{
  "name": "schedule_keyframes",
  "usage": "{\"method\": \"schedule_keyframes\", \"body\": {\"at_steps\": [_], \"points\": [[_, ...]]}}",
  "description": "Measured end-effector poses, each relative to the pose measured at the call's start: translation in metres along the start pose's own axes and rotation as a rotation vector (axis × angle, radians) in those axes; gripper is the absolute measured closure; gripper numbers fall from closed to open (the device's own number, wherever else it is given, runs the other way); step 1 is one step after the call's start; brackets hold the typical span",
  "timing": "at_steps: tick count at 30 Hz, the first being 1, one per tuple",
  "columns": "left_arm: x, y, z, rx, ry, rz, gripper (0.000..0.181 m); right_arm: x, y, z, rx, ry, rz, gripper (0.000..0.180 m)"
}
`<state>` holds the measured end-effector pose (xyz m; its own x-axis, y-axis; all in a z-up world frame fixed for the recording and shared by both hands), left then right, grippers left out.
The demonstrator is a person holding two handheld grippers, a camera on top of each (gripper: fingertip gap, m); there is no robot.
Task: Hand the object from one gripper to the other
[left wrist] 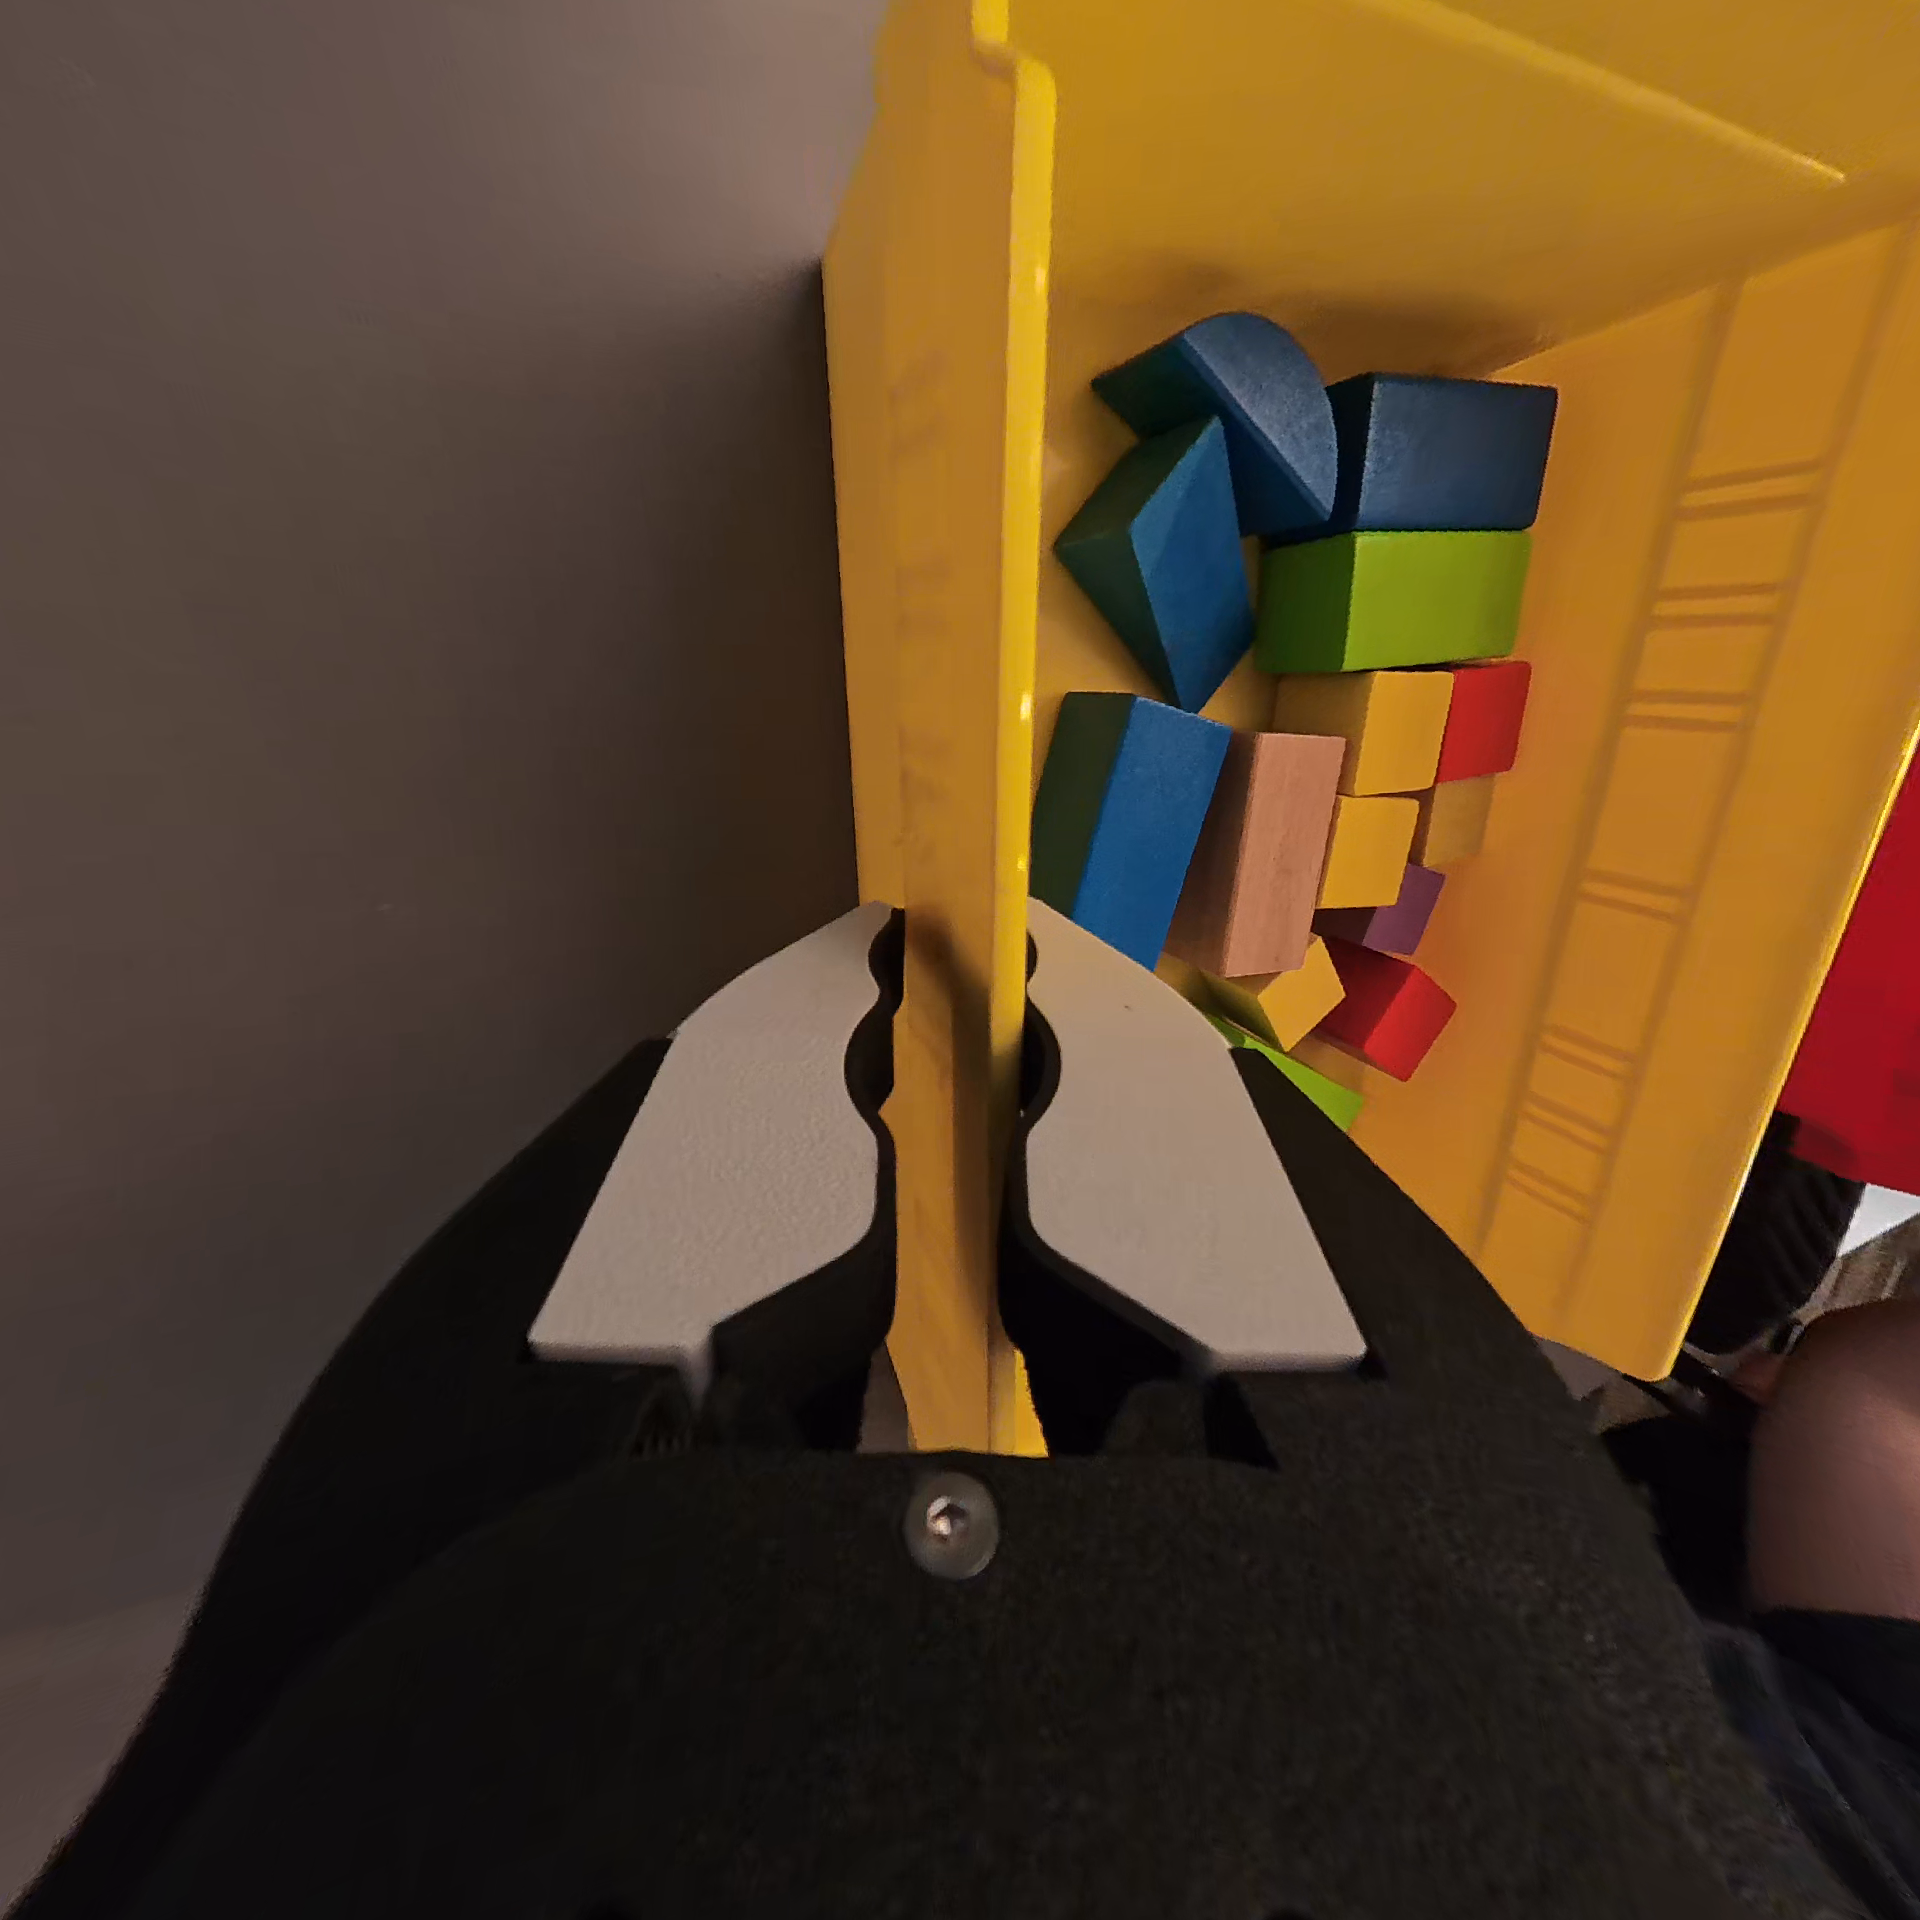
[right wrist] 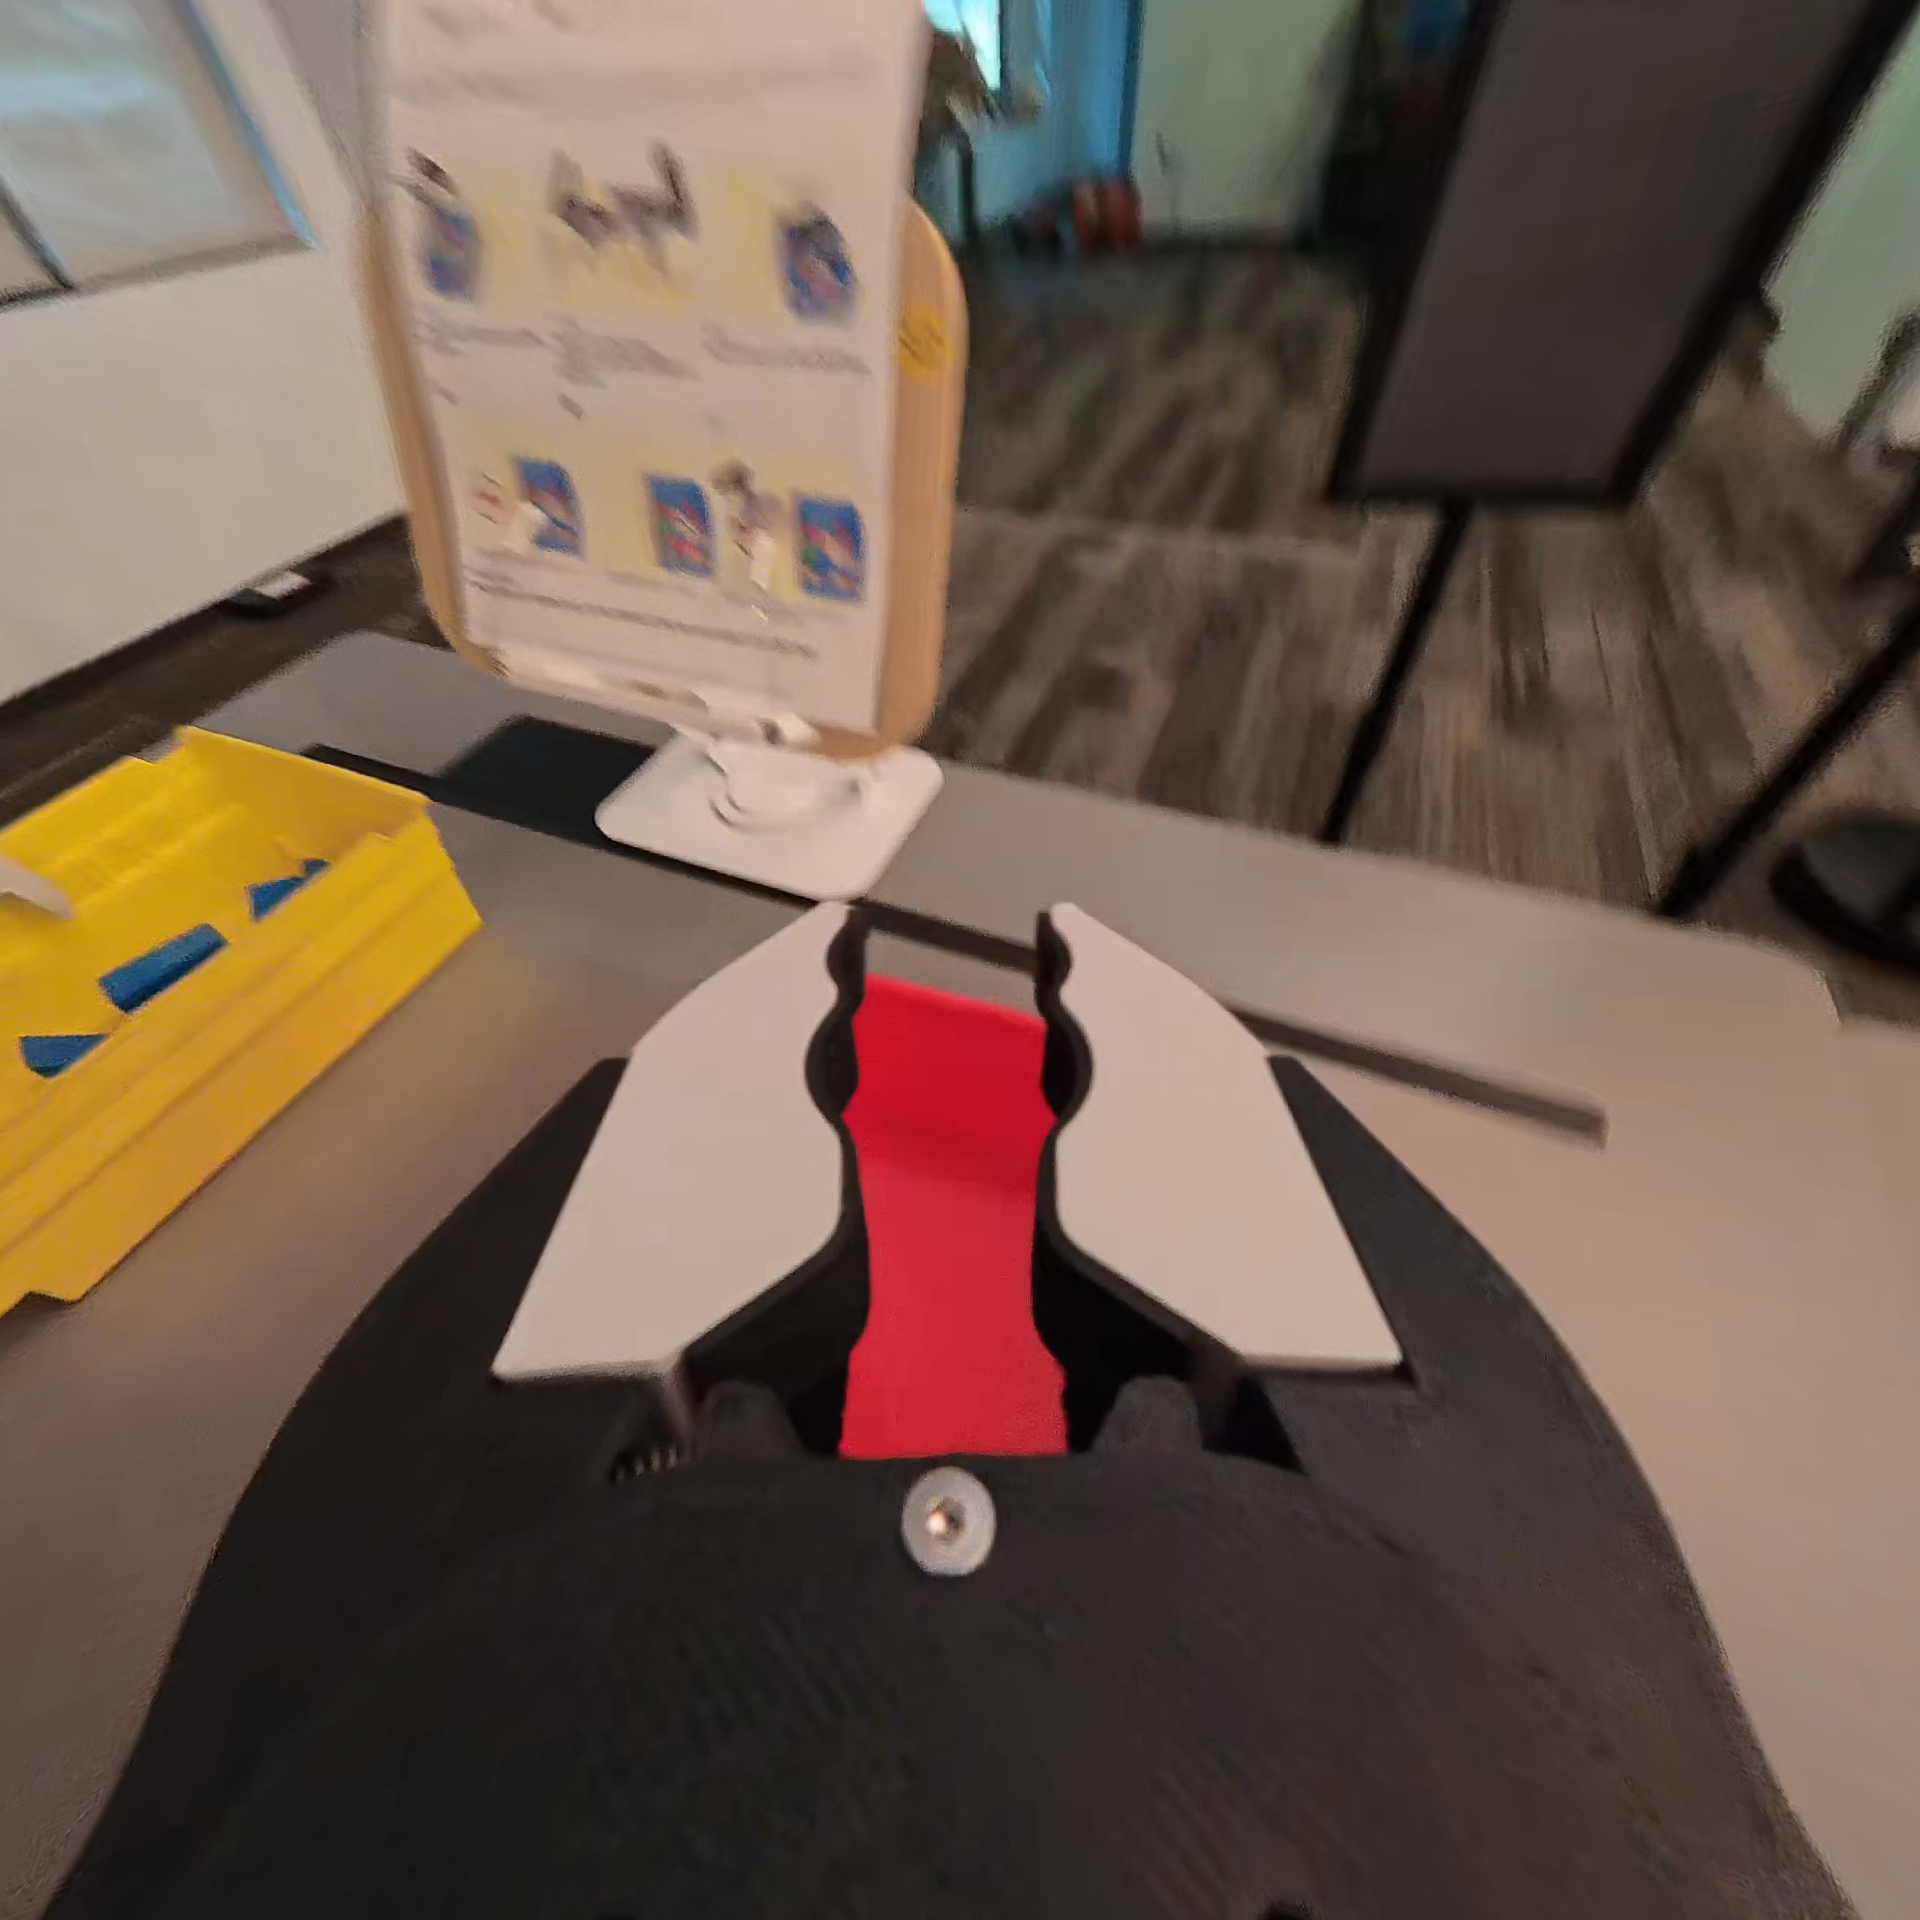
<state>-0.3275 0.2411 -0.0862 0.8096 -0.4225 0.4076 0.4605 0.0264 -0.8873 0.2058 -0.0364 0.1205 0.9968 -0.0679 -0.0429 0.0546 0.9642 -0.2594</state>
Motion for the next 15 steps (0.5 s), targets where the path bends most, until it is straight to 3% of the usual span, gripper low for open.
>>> {"method": "schedule_keyframes", "body": {"at_steps": [2,6,9,15], "points": [[0.001,-0.001,0.001,0.013,0.007,-0.01,0.163,-0.022,0.008,0.012,0.064,-0.071,0.046,0.134],[0.011,-0.031,0.015,0.171,0.032,-0.028,0.159,-0.045,0.033,0.006,0.015,-0.119,0.1,0.124],[0.029,-0.071,0.023,0.339,0.175,0.031,0.147,-0.058,0.047,-0.001,0.057,-0.123,0.171,0.122],[0.083,-0.131,0.029,0.652,0.476,0.12,0.151,-0.05,0.056,-0.007,0.108,-0.187,0.172,0.121]]}}
Point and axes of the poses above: each gripper's, where its closed fingertips meet, y out along the fingers, z out of its top, x = y × z across the jaws, the point moved 2 cm from there along -y, back along the fingers, and after that the axes turned 1 degree about -z, right-handed, at the moved point
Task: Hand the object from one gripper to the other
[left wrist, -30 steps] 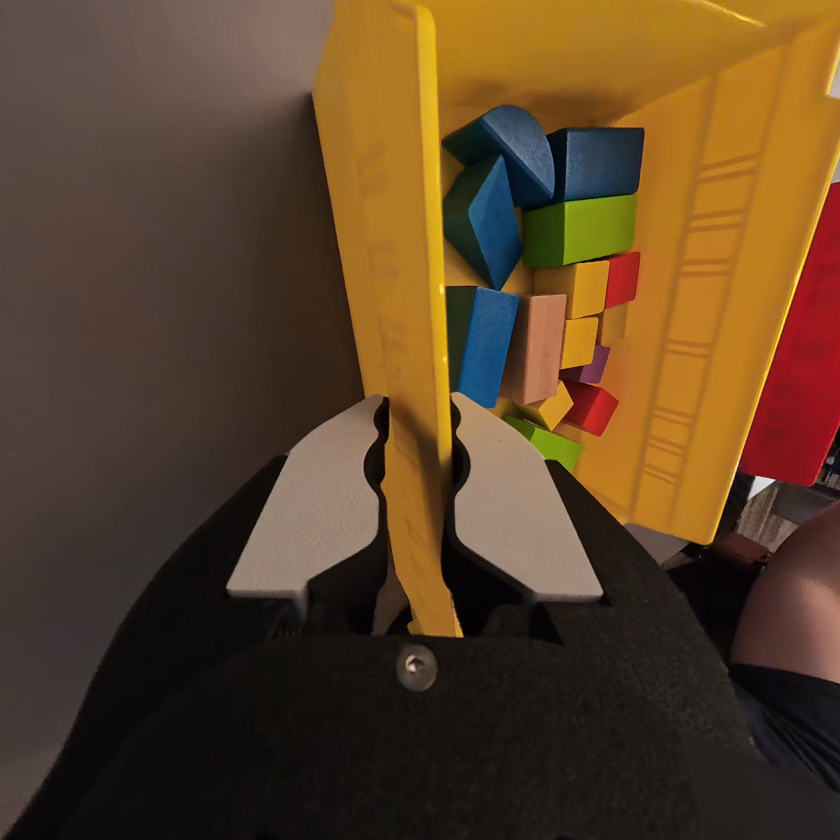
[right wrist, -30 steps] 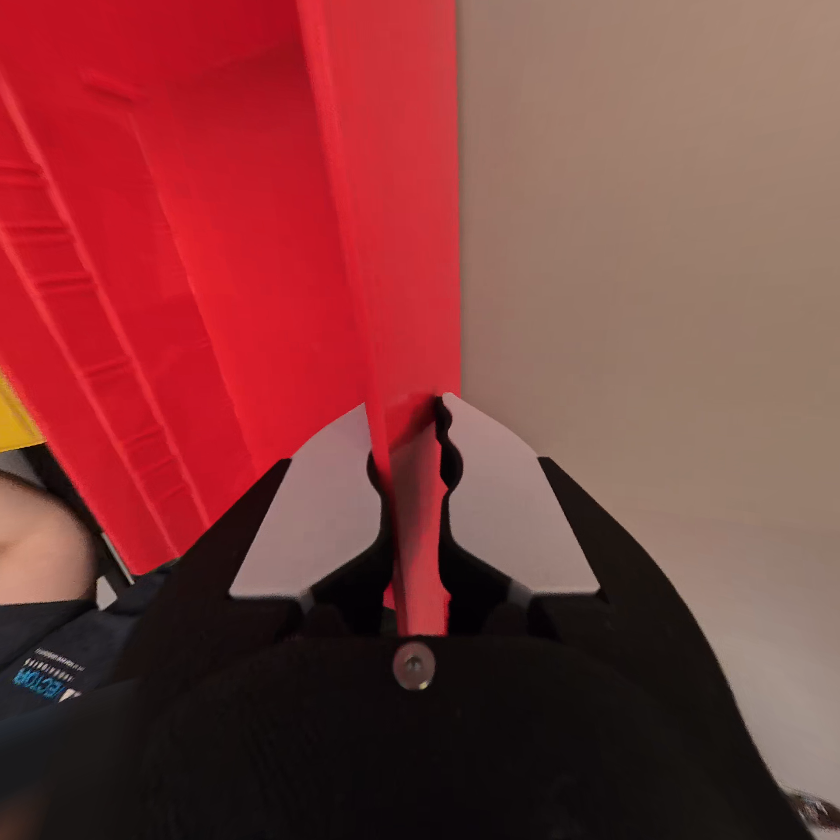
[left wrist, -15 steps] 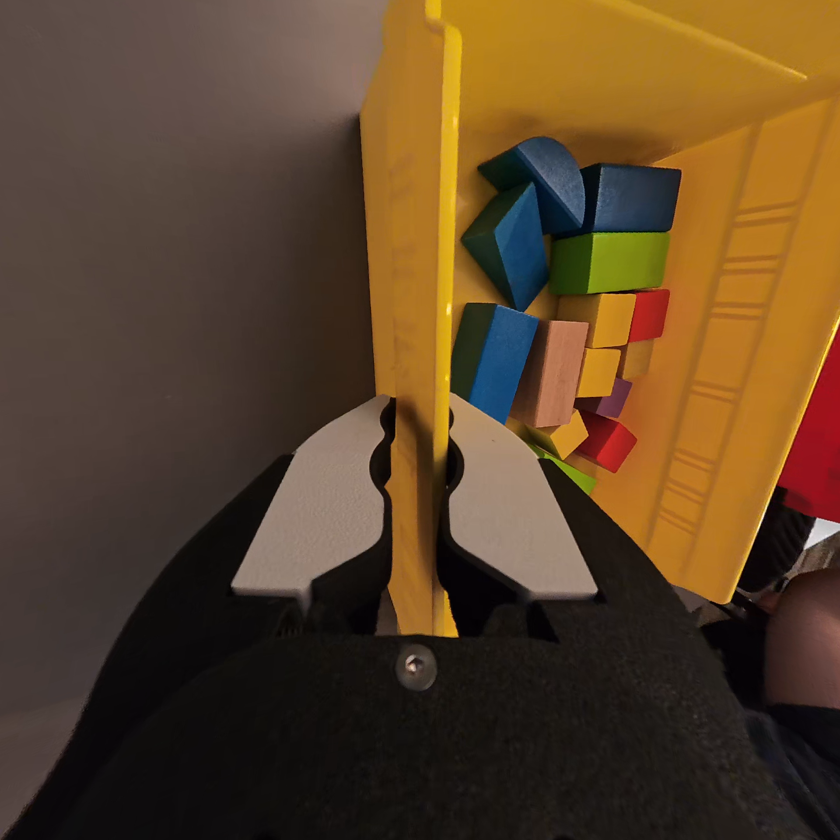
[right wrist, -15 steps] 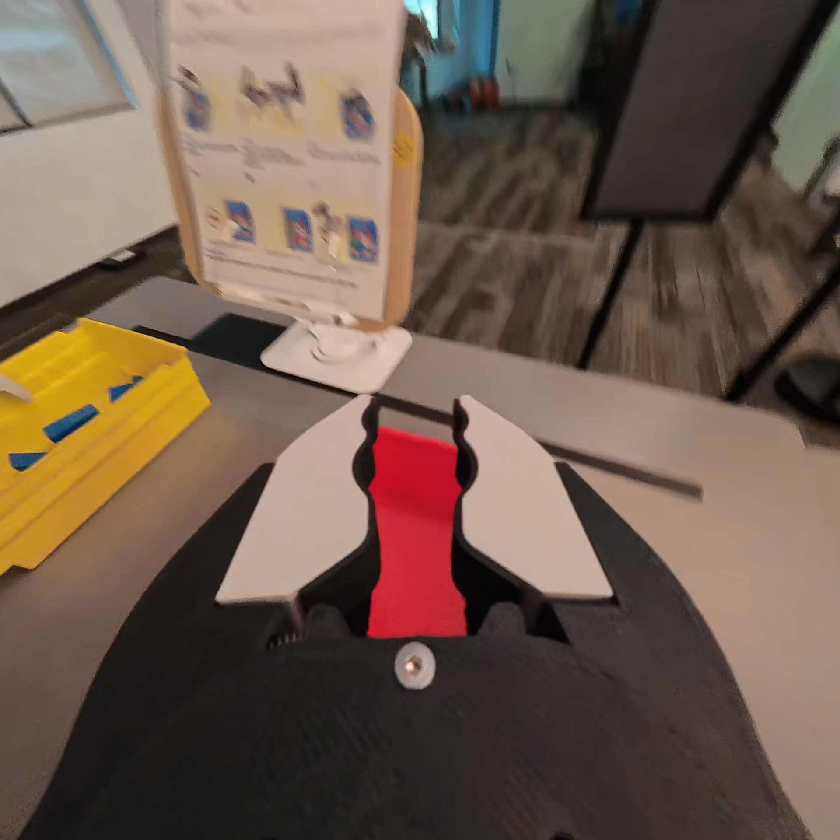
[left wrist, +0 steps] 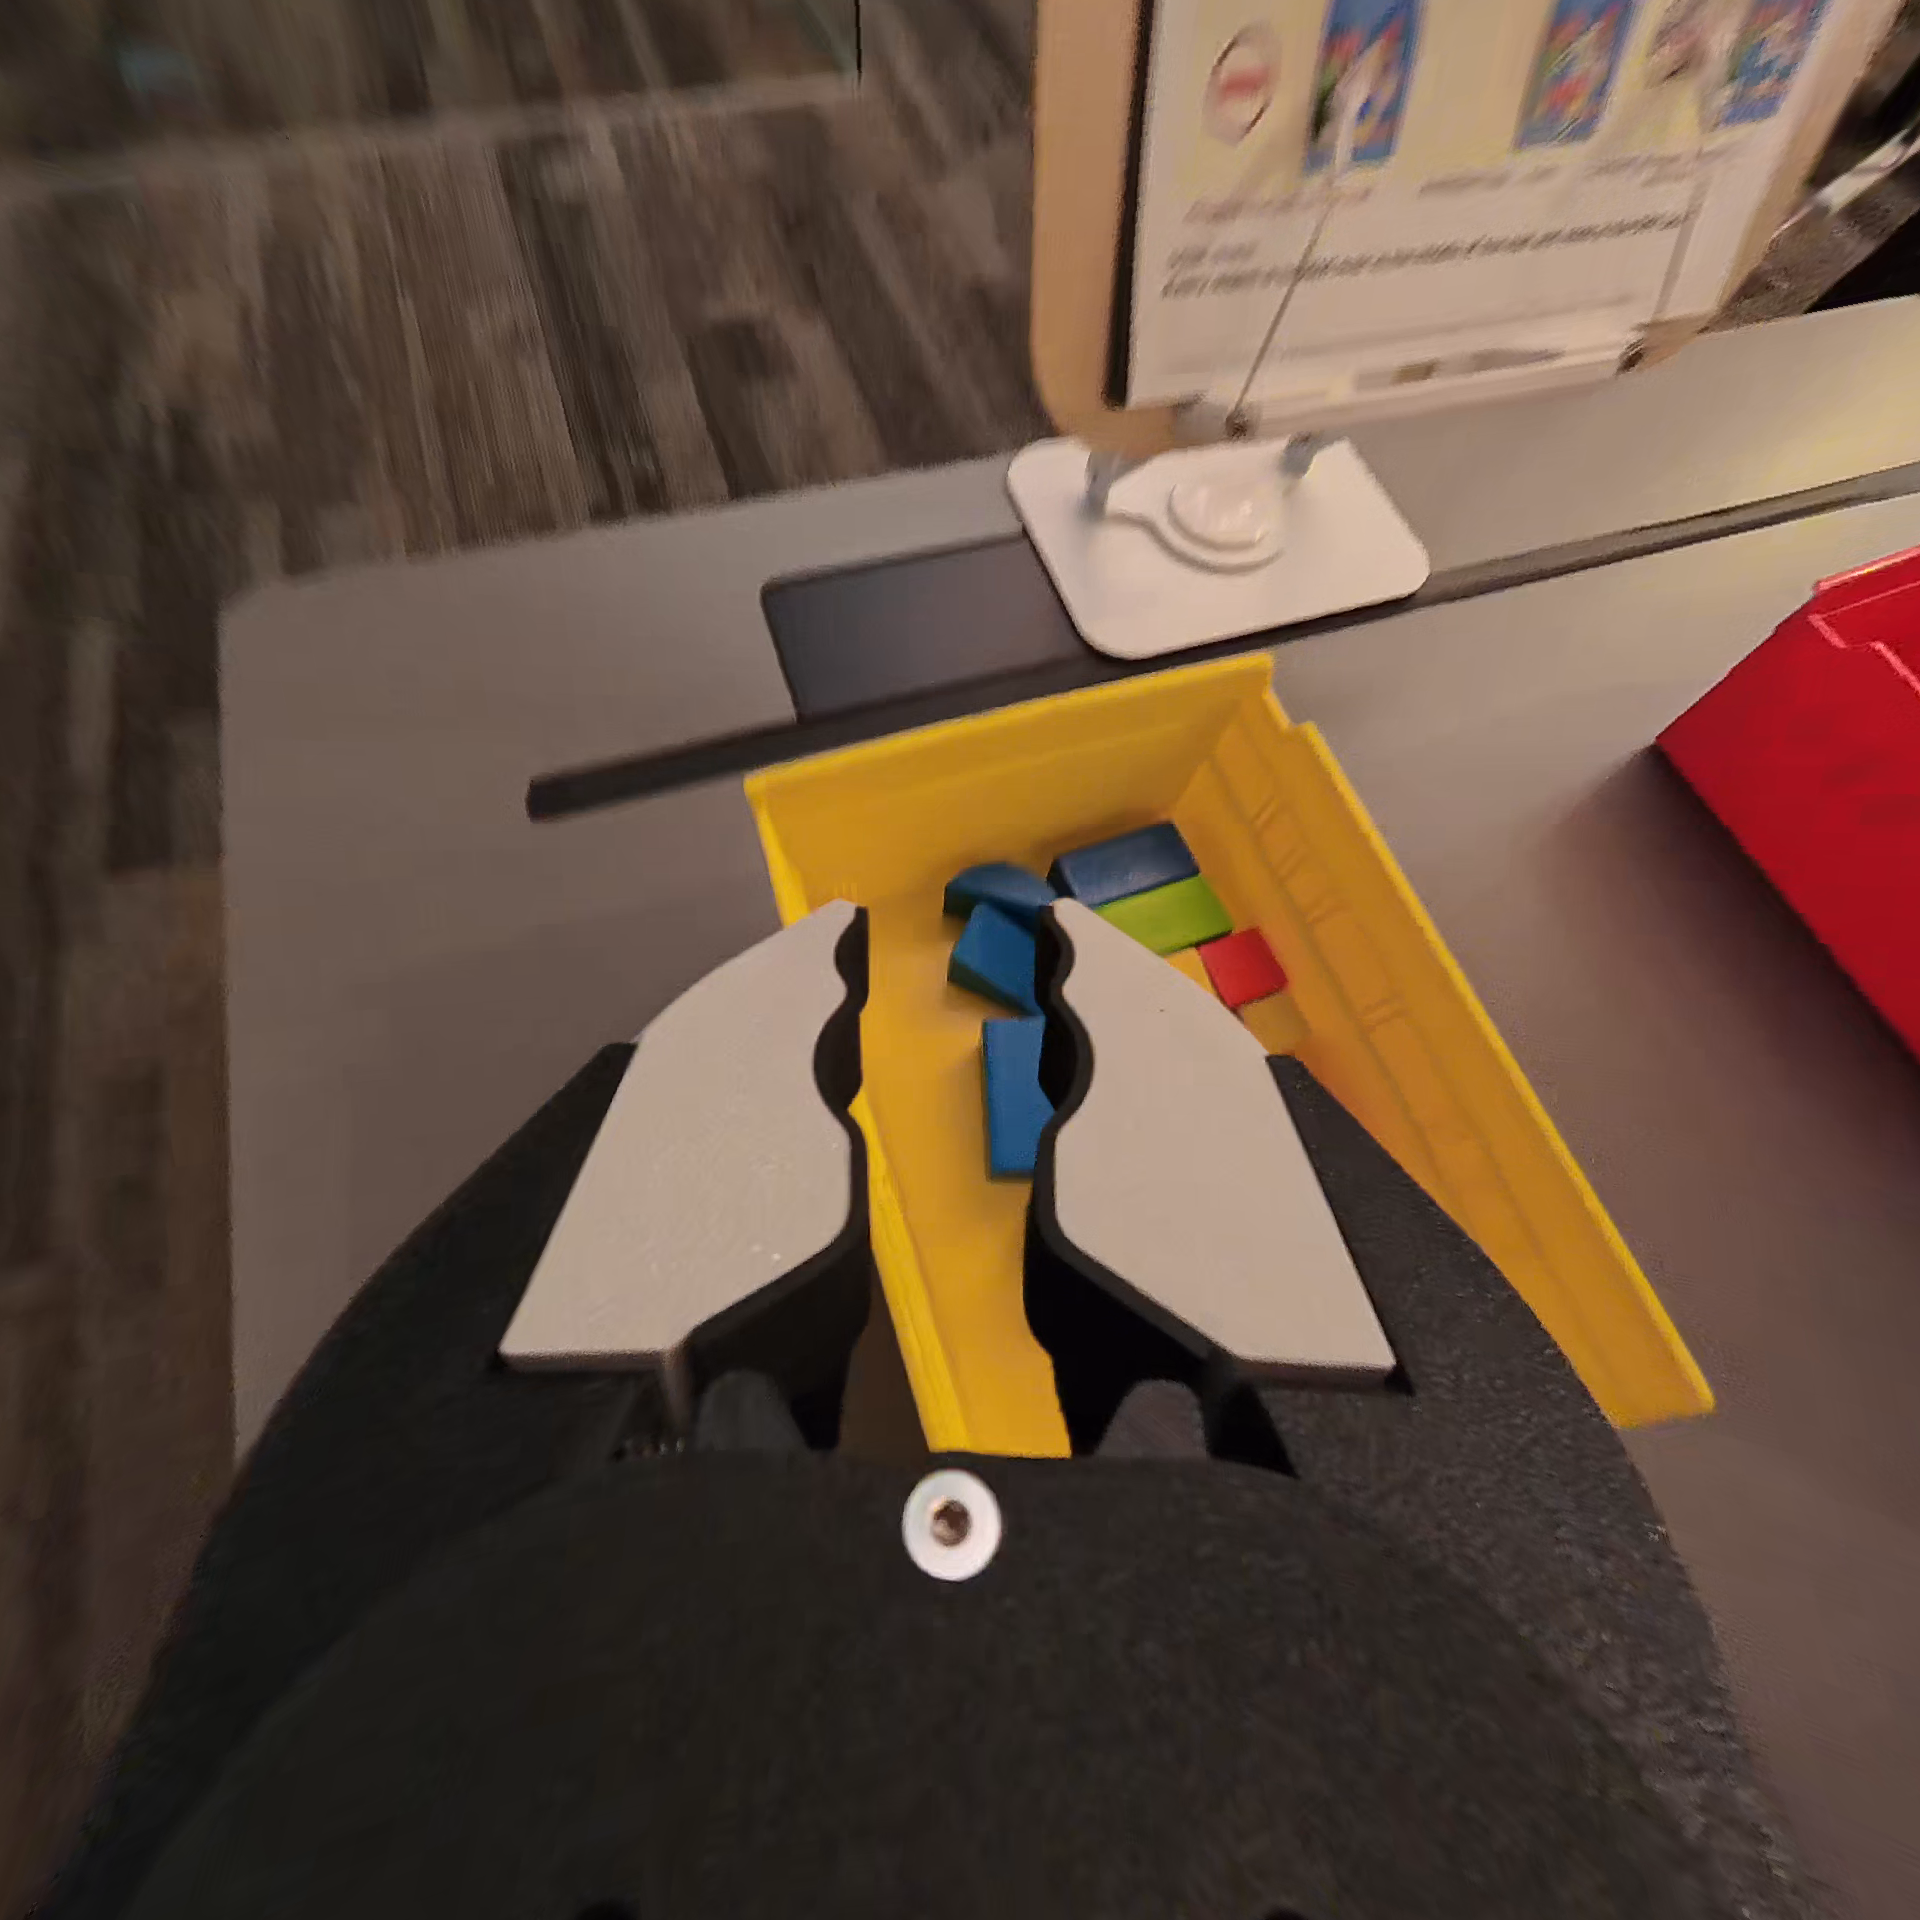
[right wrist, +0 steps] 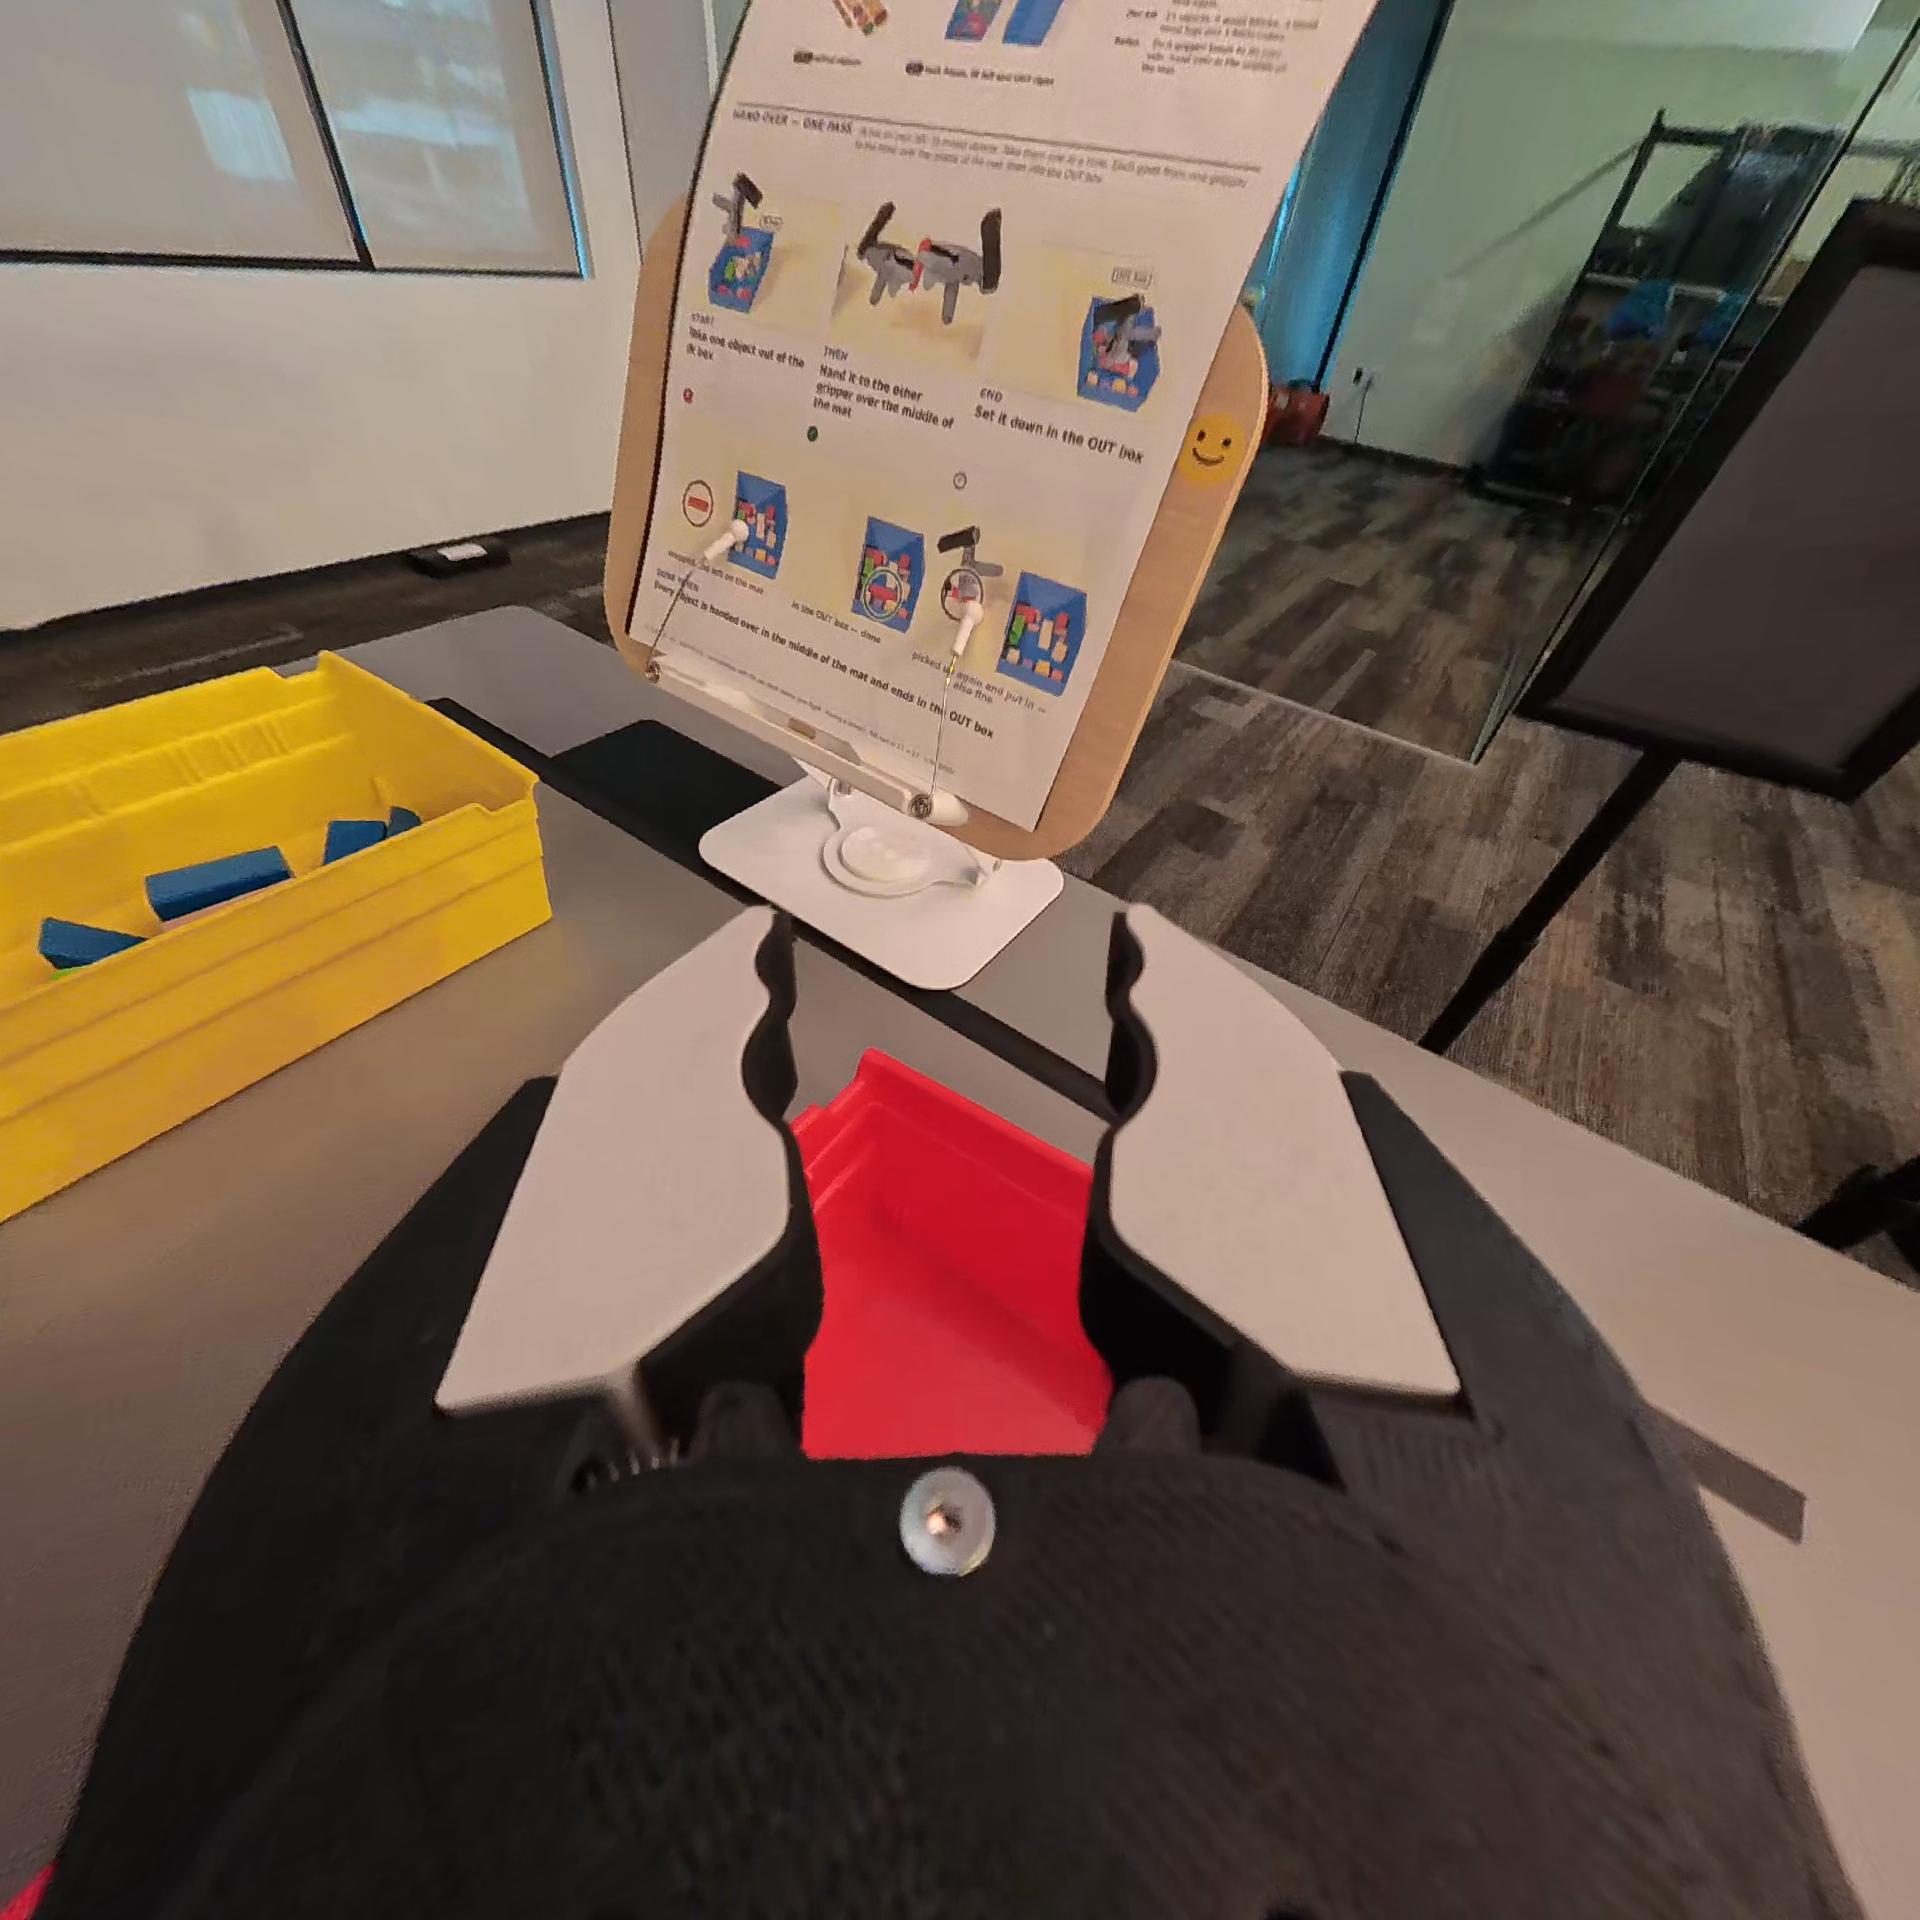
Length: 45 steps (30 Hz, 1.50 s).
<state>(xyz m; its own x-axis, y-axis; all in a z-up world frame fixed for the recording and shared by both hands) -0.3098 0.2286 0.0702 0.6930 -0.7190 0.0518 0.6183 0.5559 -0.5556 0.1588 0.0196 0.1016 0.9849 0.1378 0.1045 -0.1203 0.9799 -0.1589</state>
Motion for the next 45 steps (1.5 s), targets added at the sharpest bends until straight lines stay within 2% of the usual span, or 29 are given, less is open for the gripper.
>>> {"method": "schedule_keyframes", "body": {"at_steps": [5,12,15,17,21,23,25,28,30,34,39,45], "points": [[0.013,0.002,0.021,0.146,0.126,0.06,0.146,-0.002,-0.009,0.011,0.089,-0.073,-0.003,0.12],[0.035,-0.01,0.044,0.411,0.286,0.212,0.159,0.001,-0.031,0.032,0.264,-0.149,-0.106,0.124],[0.043,-0.006,0.039,0.451,0.429,0.276,0.167,0.004,-0.035,0.029,0.23,-0.151,-0.13,0.124],[0.041,0.004,0.031,0.351,0.419,0.297,0.168,0.005,-0.036,0.027,0.211,-0.148,-0.124,0.124],[0.043,0.037,-0.003,0.078,0.332,0.177,0.17,0.008,-0.034,0.02,0.162,-0.152,-0.124,0.124],[0.041,0.056,-0.024,-0.071,0.285,0.138,0.181,0.009,-0.032,0.014,0.124,-0.15,-0.117,0.124],[0.046,0.075,-0.042,-0.167,0.258,0.069,0.181,0.011,-0.029,0.009,0.093,-0.159,-0.127,0.124],[0.04,0.096,-0.062,-0.269,0.236,0.079,0.181,0.012,-0.027,0.004,0.06,-0.179,-0.132,0.124],[0.04,0.102,-0.074,-0.34,0.184,0.039,0.168,0.012,-0.026,0.002,0.051,-0.178,-0.127,0.124],[0.038,0.107,-0.089,-0.41,0.029,-0.041,0.157,0.013,-0.024,0.0,0.037,-0.173,-0.122,0.125],[0.027,0.109,-0.113,-0.562,0.019,0.031,0.144,0.014,-0.023,-0.004,0.02,-0.173,-0.119,0.125],[0.022,0.114,-0.129,-0.662,0.025,0.088,0.142,0.014,-0.022,-0.007,0.005,-0.177,-0.115,0.125]]}}
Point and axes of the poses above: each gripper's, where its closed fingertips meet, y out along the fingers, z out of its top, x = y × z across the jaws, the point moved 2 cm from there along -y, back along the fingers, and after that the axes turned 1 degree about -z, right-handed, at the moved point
